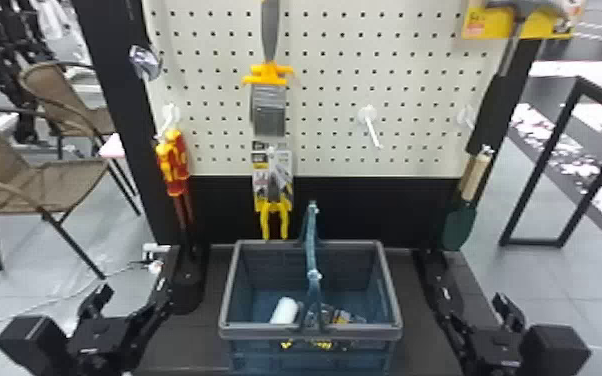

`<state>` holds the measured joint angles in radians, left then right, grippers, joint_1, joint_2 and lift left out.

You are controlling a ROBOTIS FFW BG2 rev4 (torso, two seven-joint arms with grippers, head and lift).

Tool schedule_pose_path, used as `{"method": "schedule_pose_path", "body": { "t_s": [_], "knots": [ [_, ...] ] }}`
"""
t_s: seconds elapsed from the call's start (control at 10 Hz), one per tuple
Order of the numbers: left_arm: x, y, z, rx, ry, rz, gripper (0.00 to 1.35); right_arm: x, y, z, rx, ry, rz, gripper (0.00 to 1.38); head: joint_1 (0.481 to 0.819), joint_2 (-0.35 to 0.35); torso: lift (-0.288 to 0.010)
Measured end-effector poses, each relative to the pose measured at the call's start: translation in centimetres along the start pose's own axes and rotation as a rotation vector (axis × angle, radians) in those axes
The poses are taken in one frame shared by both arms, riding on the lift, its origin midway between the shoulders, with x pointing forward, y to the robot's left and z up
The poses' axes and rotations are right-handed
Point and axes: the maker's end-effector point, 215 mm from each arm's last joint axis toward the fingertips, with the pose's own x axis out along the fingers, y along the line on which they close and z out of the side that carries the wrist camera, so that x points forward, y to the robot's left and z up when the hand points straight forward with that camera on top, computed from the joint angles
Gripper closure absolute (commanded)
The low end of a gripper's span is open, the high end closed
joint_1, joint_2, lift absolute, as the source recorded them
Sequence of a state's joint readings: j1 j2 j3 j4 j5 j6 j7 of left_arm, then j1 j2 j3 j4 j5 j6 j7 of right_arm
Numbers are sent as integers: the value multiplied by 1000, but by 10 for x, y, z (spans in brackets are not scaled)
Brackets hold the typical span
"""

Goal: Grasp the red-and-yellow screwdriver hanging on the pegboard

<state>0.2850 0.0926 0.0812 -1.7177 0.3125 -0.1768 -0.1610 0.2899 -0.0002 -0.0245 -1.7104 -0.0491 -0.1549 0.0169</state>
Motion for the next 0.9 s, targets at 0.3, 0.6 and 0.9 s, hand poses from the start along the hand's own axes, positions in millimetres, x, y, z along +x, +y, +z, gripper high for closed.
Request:
{"method": "schedule_pose_path", "body": {
  "t_s": [0.3,0.6,0.9],
  "knots": [
    [1,-1,0,1,0,-2,216,0,0,1,0,-1,0,398,549,0,-100],
    [1,-1,-1,-2,4,-3,216,1,0,1,-1,-2,0,398,549,0,-100],
    [17,-6,15,-23,6,-115,216,0,0,1,-1,-1,0,398,549,0,-100]
  ]
}}
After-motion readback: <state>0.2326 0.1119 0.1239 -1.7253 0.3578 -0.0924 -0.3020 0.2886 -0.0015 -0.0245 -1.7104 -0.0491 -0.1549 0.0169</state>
